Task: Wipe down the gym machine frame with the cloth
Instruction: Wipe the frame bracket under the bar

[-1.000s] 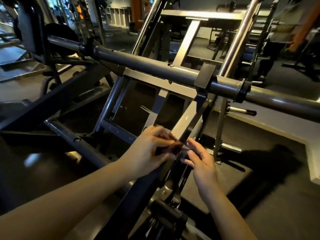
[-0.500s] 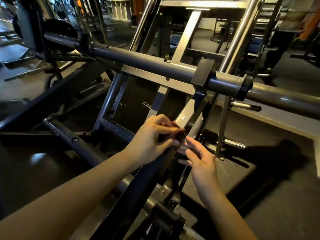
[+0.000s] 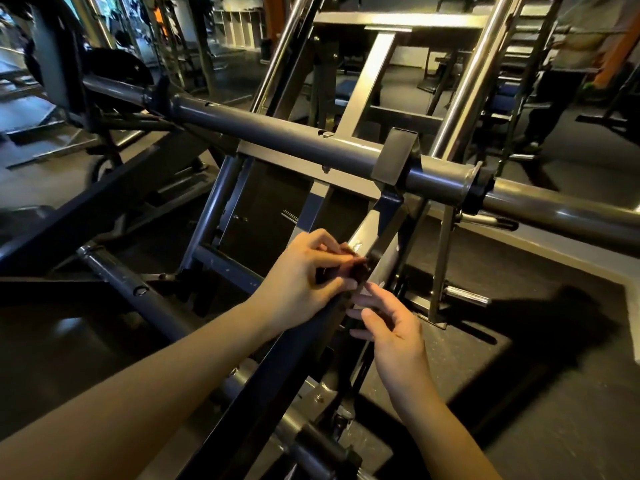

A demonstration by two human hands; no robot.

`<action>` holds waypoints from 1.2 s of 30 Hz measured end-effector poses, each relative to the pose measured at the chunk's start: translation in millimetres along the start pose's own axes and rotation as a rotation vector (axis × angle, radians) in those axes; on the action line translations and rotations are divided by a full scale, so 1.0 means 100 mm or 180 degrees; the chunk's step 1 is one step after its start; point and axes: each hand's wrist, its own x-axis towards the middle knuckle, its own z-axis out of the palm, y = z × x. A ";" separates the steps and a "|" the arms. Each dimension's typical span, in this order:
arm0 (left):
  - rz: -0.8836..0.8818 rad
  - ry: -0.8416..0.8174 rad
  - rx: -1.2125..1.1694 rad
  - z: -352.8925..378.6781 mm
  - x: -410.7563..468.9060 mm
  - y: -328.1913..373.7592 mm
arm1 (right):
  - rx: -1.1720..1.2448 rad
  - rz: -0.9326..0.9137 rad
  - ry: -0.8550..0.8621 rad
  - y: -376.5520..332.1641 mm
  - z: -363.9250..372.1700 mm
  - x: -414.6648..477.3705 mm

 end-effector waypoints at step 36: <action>-0.0265 0.0051 -0.0475 0.06 0.11 -0.05 | -0.0035 0.0029 -0.0141 -0.08 -0.06 0.17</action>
